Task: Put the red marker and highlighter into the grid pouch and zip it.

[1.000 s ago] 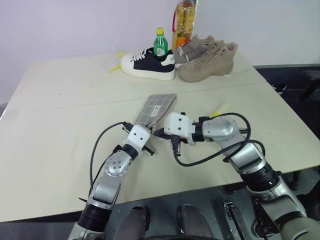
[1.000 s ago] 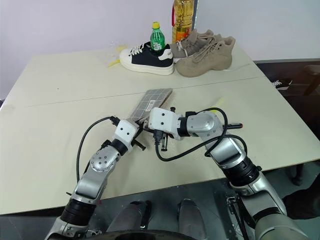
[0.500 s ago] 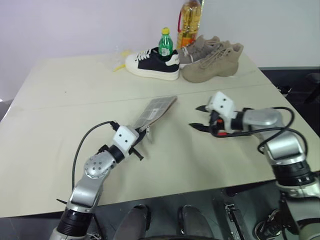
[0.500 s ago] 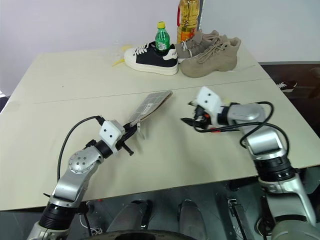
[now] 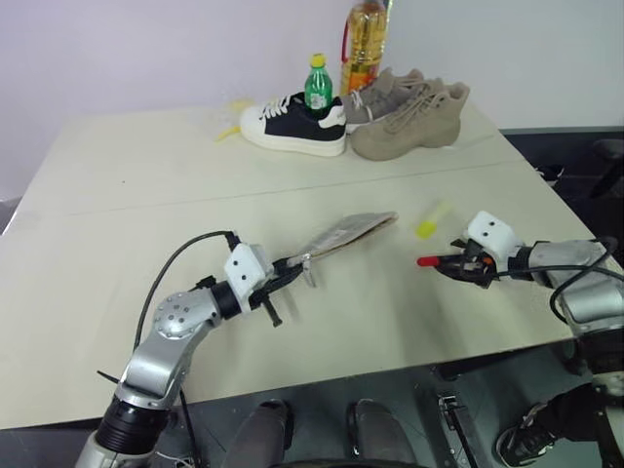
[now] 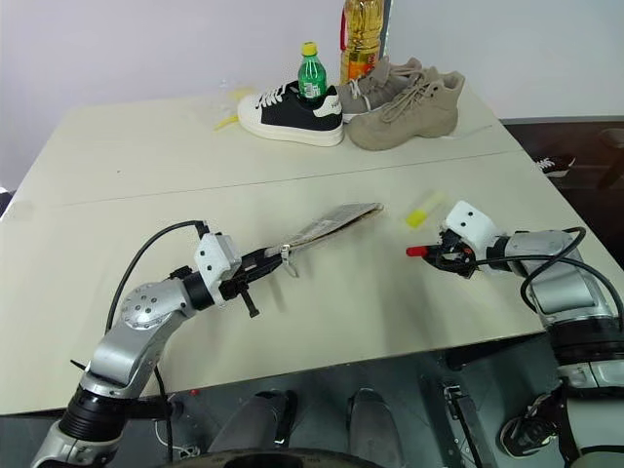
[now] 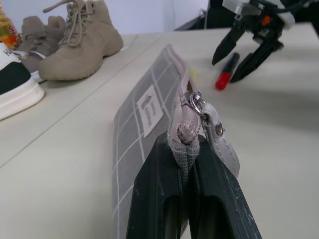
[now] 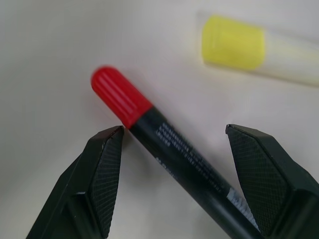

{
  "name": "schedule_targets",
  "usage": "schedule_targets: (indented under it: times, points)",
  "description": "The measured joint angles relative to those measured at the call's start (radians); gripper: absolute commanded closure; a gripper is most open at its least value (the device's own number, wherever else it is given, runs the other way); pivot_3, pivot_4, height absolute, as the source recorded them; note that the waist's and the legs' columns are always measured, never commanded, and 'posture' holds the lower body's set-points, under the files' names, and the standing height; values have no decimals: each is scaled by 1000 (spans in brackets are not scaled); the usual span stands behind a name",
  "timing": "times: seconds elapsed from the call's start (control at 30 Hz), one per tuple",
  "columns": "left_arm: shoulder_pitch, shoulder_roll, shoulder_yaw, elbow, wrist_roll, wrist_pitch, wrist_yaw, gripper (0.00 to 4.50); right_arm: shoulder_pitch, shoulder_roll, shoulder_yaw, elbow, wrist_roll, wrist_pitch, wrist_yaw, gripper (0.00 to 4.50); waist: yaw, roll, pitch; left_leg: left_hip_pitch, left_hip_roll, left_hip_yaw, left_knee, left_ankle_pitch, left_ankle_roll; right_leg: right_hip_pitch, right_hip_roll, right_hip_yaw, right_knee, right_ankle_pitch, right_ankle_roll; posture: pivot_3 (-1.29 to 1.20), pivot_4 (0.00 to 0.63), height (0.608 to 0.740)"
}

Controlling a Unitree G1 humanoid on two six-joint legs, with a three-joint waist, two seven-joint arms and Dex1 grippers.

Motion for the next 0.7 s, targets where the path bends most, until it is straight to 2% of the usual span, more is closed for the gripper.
schedule_targets:
  times: [0.03, 0.1, 0.17, 0.27, 0.3, 0.5, 0.7]
  points:
    - [0, 0, -3, 4, 9, -7, 0, 4500, -10, 0, 2, 14, -5, -1, 3, 1110, 0, 0, 0, 0, 0, 0, 0, 0, 0, 0, 0, 0, 0, 0, 0, 0, 150, 740]
    - [1, 0, -4, 7, 24, -23, 1, 4500, -24, 0, 2, 43, -5, -1, 15, 1641, 0, 0, 0, 0, 0, 0, 0, 0, 0, 1, 0, 0, -1, 0, 0, 0, 150, 740]
    - [8, 3, -4, 9, 32, -36, 2, 4500, -27, 0, 3, 53, -5, 4, 33, 2476, 1, 0, 0, 0, 0, 0, 0, 0, 0, 1, 0, 0, -1, 0, 0, 0, 150, 740]
    - [26, 6, -2, 11, 49, -50, 11, 4500, -31, -15, 0, 56, -4, 21, 60, 4053, 1, -1, -1, 0, 0, -1, 0, 0, 0, 1, 0, 0, -1, 0, 0, 0, 150, 740]
    - [29, 6, -1, 15, 51, -57, 14, 4500, -29, -17, -2, 51, -3, 27, 67, 4286, 1, -2, -1, 0, 0, -1, 0, 0, 0, 1, 0, 0, -1, 0, 0, 0, 150, 740]
    - [30, 6, 21, 35, 52, -95, 31, 4500, 21, -21, -14, -36, 4, 24, 95, 4290, 1, -2, -1, 0, 0, -1, 0, 0, 1, 1, 0, 0, -1, 0, 0, 0, 150, 740]
    - [18, 6, 47, 63, 46, -137, 30, 4500, 39, -13, 3, -211, 12, -3, 110, 4290, -1, 1, 1, 0, 0, 0, 0, 0, 1, 0, 0, 0, -1, 0, 0, 0, 150, 740]
